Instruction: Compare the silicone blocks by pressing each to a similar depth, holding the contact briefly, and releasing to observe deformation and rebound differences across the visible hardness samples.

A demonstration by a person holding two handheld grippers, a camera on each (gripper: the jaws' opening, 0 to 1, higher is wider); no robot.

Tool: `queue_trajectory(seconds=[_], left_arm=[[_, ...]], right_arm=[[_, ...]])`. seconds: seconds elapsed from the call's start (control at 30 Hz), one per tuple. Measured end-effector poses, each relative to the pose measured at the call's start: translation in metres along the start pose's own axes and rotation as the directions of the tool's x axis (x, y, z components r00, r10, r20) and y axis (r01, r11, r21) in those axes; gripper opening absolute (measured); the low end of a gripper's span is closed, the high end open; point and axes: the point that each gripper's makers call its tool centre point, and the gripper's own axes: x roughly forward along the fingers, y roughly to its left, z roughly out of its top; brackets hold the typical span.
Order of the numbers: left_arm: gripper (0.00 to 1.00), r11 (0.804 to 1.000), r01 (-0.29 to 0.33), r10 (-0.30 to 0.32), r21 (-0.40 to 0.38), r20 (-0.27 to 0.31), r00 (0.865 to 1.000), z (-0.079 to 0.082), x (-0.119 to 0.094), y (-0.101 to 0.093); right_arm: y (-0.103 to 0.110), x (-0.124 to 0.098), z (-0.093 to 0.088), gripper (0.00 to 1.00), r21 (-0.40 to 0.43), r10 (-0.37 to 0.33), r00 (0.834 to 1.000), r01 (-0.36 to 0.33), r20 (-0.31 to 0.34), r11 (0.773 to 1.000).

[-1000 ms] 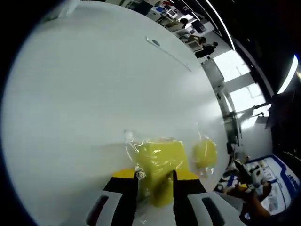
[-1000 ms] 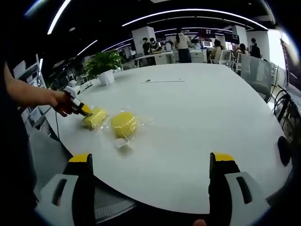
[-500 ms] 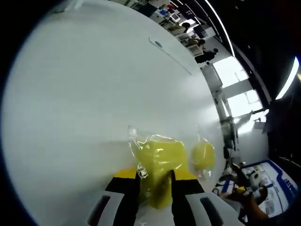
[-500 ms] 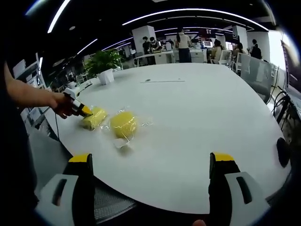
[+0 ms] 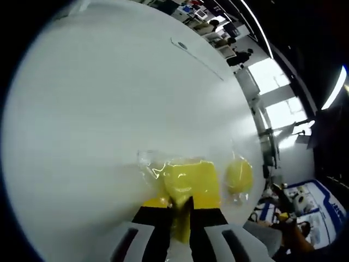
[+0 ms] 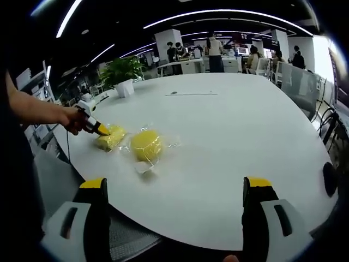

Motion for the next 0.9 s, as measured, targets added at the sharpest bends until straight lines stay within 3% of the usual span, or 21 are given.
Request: queue_trajectory(seconds=[0.33,0.57,0.9], left_arm=[[0.01,1.000,0.000,0.000,-0.005,-0.024,1.000,-0.002,0.002,0.001],[0.01,0.999,0.021,-0.021,-0.026,-0.005,1.000,-0.001,0.003,0.002],[0.01,0.999,0.026,-0.026,-0.021,-0.002,1.000,-0.001,0.003,0.001]], right_arm=[[-0.001,-0.002,0.002,0.96,-0.020,0.000,1.000,-0.001,-0.022,1.000],[-0.005,-0.003,0.004,0.96,-0.021,-0.009,1.000,0.009,-0.026,1.000],[0.006,-0.002,0.001,0.96,-0.055,-0.009,0.999,0.006,-0.039,0.998]])
